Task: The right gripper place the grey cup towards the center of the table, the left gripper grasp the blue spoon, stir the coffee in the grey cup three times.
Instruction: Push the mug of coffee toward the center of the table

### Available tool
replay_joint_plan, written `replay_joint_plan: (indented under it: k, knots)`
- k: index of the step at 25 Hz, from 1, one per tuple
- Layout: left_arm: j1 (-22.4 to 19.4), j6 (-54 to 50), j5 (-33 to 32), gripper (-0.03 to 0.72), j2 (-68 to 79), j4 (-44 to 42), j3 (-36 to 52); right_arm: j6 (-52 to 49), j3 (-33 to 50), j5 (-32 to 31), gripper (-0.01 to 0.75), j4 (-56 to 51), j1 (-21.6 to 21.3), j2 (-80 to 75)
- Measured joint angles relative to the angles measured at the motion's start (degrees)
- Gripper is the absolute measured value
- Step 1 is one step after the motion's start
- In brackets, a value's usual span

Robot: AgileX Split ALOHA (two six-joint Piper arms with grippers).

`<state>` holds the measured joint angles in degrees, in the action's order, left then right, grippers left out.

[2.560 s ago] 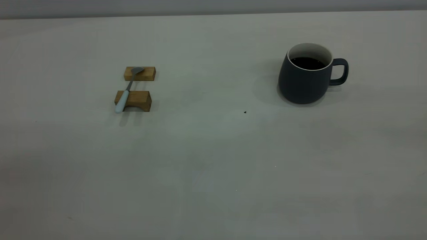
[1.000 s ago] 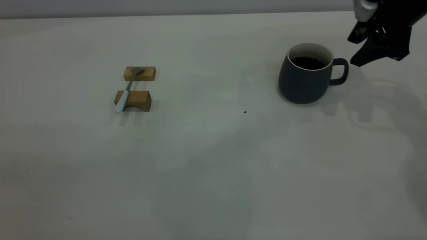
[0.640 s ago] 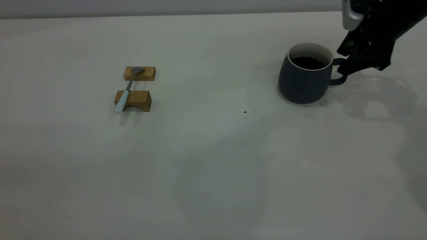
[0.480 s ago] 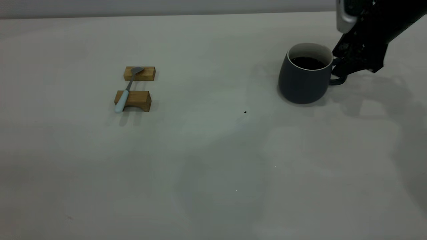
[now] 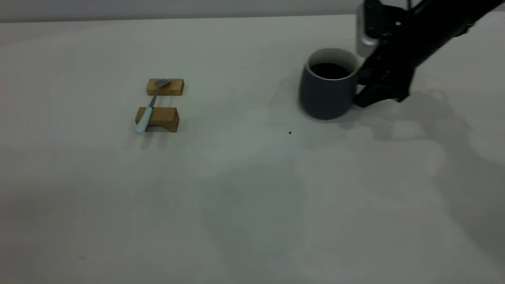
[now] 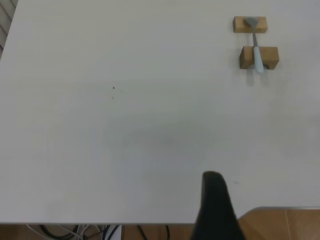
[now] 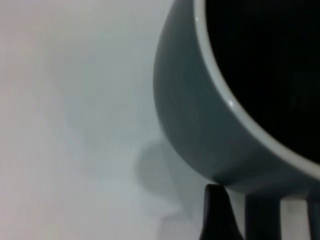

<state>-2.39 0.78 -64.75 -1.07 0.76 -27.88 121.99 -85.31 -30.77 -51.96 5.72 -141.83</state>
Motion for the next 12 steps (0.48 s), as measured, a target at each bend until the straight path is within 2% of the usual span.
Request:
replay_joint_plan:
  k: [12]
  knots:
    - [0.0,0.0,0.0,0.585,0.0,0.0,0.0,0.0,-0.5,4.5,0.523,-4.4,9.8,-0.3]
